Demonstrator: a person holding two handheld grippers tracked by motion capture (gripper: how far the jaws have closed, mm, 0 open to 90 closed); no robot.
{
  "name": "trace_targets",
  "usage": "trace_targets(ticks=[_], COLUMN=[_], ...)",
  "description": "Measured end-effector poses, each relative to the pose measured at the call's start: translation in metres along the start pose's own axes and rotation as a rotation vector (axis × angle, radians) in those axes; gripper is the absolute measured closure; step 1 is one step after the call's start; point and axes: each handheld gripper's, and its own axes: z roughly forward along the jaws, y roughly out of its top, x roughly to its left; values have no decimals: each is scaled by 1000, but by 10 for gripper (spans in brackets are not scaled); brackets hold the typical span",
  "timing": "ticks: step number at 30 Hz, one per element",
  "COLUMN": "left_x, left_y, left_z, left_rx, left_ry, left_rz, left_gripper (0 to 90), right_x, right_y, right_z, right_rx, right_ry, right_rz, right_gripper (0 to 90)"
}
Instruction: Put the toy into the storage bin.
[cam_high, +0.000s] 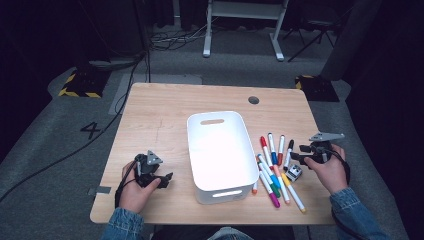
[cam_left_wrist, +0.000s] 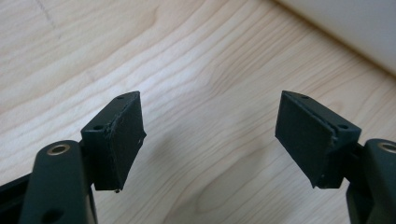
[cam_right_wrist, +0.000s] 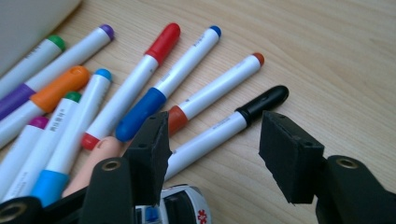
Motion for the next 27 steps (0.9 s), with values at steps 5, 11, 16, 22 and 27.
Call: trace_targets(ticks=[5, 11, 16, 22, 27], left_x=[4, 5, 5, 4, 4], left_y=[-8, -13, -17, -20, -20], left_z=[4, 5, 6, 7, 7], left_rx=[4, -33, -63, -94, -94], left_ry=[-15, -16, -21, -13, -13], left_rz=[-24, -43, -47, -50, -51], left_gripper=[222, 220, 212, 197, 197], right_x=[-4, -3, -5, -7, -11], right_y=[0, 2, 1, 4, 7], right_z=[12, 27, 38, 46, 51], right_rx=[37, 76, 97, 101, 94], right_ry=[3, 4, 3, 0, -14], right_rz=[31, 42, 44, 57, 50], right_gripper=[436, 458, 478, 520, 571])
